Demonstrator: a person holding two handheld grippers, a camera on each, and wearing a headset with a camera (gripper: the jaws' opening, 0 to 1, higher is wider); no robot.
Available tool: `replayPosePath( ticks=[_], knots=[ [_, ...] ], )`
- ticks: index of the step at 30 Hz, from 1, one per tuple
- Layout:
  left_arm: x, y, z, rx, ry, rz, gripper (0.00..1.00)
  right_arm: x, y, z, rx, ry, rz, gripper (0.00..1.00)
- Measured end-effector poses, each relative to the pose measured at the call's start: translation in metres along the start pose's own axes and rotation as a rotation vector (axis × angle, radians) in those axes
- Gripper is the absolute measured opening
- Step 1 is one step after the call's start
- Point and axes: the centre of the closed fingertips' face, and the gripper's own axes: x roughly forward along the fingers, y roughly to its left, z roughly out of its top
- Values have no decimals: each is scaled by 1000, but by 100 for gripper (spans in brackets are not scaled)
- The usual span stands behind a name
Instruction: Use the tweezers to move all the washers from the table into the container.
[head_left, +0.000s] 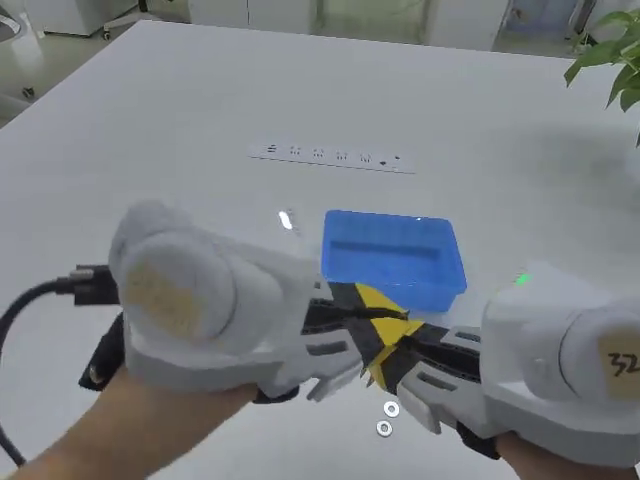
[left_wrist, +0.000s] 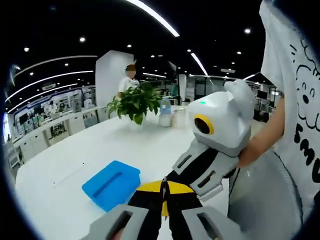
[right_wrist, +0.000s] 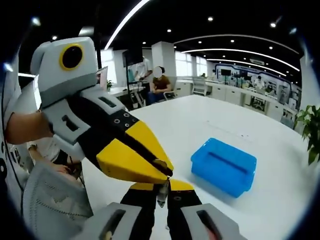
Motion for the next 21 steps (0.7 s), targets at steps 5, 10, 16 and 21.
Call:
replayPosePath(
  ticks=[5,10,16,21],
  knots=[
    [-6,-9,-3,-15,25,-211,0,-2,13,-2,-45,15,66,5],
    [-9,-16,-3,-116,-14,-366,0,-7,21,-5,-80,26,87,4],
    [-7,-20,-2,-136,-61,-311,0,-12,20,-8,-67,31,63,3],
    [-11,-18,5,-274,-131,-181,5,-12,16,-9,-53,33,46,3]
  ],
)
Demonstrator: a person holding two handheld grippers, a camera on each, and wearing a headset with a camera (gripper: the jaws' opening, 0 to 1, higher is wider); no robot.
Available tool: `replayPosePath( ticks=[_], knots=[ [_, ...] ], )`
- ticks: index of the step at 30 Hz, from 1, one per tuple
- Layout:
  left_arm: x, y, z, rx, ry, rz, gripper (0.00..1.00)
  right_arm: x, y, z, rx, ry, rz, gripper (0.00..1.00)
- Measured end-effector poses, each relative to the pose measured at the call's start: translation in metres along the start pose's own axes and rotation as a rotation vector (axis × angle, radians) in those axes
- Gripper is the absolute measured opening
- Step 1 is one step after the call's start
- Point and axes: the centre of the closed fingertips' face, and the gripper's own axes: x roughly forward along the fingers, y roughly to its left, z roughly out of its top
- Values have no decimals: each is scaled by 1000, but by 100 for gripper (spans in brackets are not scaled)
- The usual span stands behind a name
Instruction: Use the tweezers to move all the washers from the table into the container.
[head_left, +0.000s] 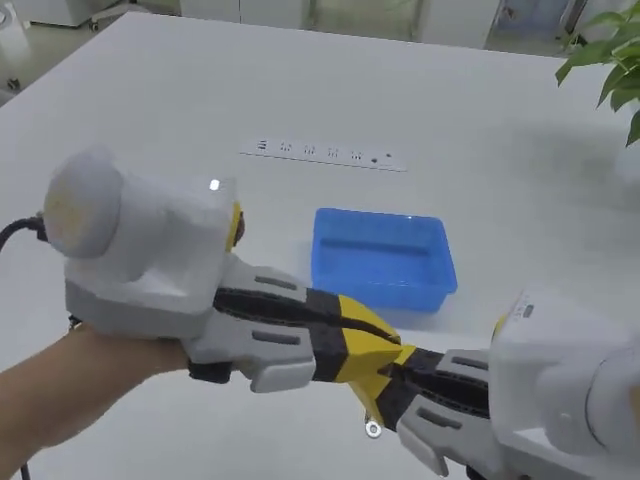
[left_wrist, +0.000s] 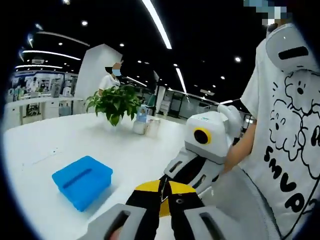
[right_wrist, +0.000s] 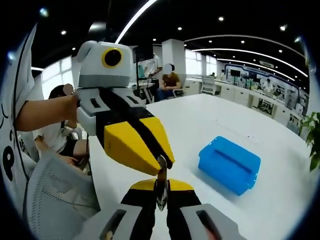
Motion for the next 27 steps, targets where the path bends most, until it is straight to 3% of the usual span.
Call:
replayPosePath(
  ticks=[2,3,6,9,11,13,14,16,20,27],
  knots=[
    [-6,5,0,1,-37,82,25,0,-2,-1,-4,2,-5,3],
    [-9,7,-2,6,-39,118,31,1,-3,-1,-6,3,-8,3],
    [-22,19,-17,1,-18,290,48,2,-13,-3,9,-1,-32,3],
    [-32,27,-32,-78,-21,433,80,5,-25,-6,33,-4,-64,3],
    [-39,32,-42,-92,-29,515,92,8,-36,-9,71,-14,-89,3],
    [-48,39,-49,-145,-65,606,96,12,-45,-10,135,-31,-106,3],
    [-50,40,-52,-167,-75,628,98,13,-48,-11,159,-36,-109,3],
    [-56,46,-59,-157,-86,702,99,17,-57,-13,198,-47,-119,3],
    [-61,54,-81,-93,16,796,99,25,-63,-22,201,-21,-126,3],
    [-60,60,-88,-81,46,815,99,29,-64,-44,195,23,-128,3]
  ],
)
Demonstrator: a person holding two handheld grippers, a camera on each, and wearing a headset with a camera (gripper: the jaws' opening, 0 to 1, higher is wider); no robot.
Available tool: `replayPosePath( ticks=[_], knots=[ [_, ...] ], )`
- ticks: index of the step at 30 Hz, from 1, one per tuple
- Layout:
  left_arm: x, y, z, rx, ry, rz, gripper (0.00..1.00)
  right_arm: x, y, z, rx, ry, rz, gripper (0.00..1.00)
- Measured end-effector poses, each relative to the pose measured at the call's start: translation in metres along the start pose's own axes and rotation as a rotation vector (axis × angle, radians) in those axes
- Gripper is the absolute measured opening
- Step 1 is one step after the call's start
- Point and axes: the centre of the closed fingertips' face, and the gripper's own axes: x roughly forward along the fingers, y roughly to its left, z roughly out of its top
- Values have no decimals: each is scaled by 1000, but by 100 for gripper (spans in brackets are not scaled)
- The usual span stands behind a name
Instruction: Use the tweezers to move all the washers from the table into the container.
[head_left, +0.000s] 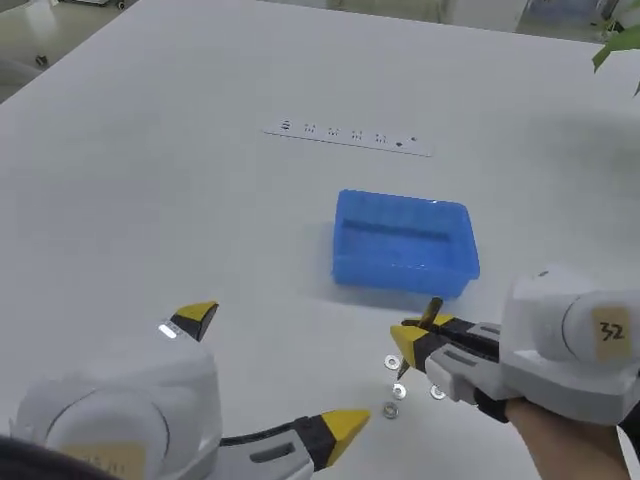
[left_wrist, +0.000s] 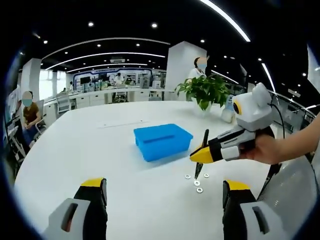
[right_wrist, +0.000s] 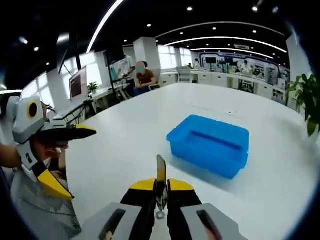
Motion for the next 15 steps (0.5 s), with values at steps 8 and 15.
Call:
replayPosePath(
  ticks=[8,15],
  knots=[
    [-1,4,-1,11,5,14,99,0,-1,-3,-5,-8,-15,4],
    [-1,3,-3,19,12,10,99,-1,4,-8,-70,-9,-20,4]
  ],
)
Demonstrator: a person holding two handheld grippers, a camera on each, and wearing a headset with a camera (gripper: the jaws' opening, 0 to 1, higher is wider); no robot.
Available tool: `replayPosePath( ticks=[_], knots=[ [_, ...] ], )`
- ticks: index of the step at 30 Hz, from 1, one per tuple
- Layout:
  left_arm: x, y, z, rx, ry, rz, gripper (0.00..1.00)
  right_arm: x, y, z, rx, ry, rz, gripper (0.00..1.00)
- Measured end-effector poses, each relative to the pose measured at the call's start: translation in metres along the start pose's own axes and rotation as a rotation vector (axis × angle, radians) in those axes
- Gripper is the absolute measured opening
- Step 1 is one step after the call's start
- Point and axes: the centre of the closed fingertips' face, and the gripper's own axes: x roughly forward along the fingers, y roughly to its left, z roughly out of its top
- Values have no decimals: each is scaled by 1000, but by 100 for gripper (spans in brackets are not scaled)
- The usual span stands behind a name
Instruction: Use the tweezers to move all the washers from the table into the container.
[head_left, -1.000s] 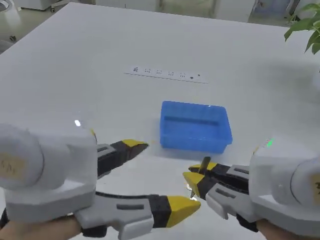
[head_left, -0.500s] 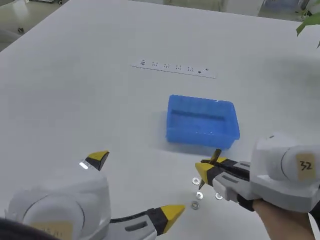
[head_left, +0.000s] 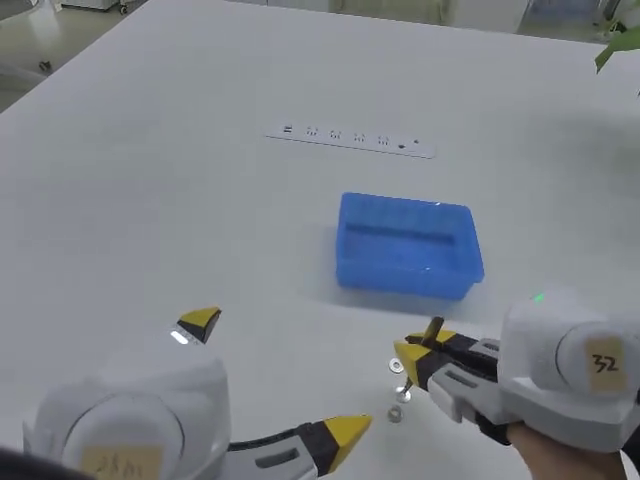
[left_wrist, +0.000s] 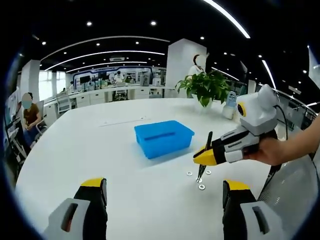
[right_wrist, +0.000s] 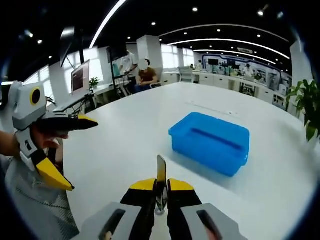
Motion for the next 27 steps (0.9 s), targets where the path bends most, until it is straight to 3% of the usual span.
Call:
replayPosePath(
  ticks=[27],
  knots=[
    [3,-3,-5,36,24,-11,99,1,2,-1,23,1,-4,5]
  ],
)
